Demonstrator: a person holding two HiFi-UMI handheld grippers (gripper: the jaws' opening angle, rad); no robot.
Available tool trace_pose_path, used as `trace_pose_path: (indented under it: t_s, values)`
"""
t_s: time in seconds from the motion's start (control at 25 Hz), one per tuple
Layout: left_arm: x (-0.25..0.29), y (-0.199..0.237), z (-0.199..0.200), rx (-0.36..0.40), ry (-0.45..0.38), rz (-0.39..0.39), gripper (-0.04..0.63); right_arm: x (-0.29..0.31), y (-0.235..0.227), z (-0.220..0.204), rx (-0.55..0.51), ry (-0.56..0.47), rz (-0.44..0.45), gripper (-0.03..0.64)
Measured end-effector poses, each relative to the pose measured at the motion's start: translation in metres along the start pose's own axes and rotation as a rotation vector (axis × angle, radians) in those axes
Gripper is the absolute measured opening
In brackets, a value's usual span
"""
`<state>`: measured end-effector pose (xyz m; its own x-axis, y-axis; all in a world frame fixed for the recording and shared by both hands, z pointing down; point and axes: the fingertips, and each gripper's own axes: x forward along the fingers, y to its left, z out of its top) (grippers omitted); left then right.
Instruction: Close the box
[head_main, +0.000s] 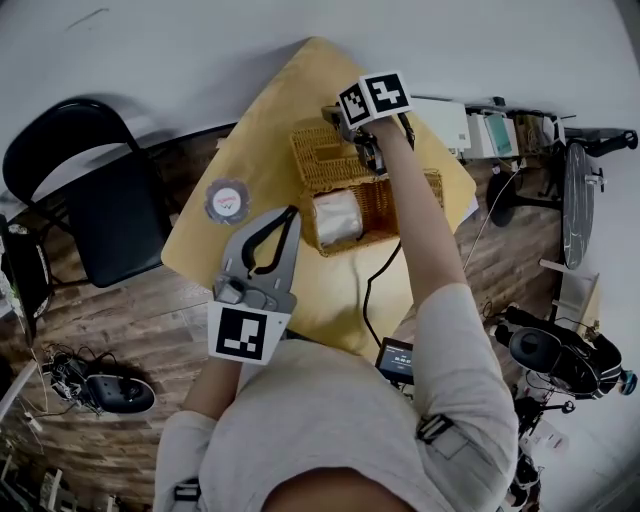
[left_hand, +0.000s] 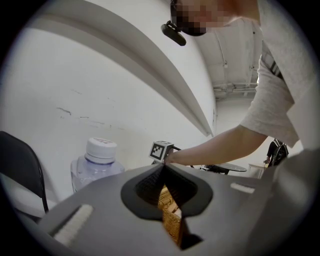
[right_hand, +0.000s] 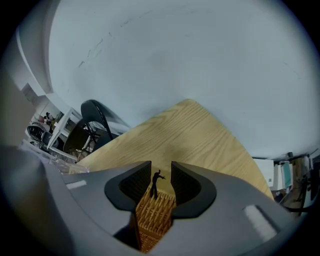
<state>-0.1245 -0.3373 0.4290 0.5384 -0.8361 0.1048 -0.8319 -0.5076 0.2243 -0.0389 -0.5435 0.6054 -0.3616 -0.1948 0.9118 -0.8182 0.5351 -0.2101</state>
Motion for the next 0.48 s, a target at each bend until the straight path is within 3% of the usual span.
trace_pose_path:
  t_s: [0.32, 0.4, 0.48]
  values:
    - [0.000, 0.004, -0.003, -0.003, 0.013, -0.002, 0.058, 0.016, -0.004, -0.017, -0.077, 0.133, -0.050, 0.096]
    - [0.000, 0.004, -0.005, -0.012, 0.019, -0.003, 0.058, 0.016, -0.003, -0.017, -0.075, 0.132, -0.051, 0.025]
    - [0.001, 0.006, -0.005, -0.013, 0.019, -0.004, 0.058, 0.014, 0.000, -0.015, -0.068, 0.115, -0.042, 0.021]
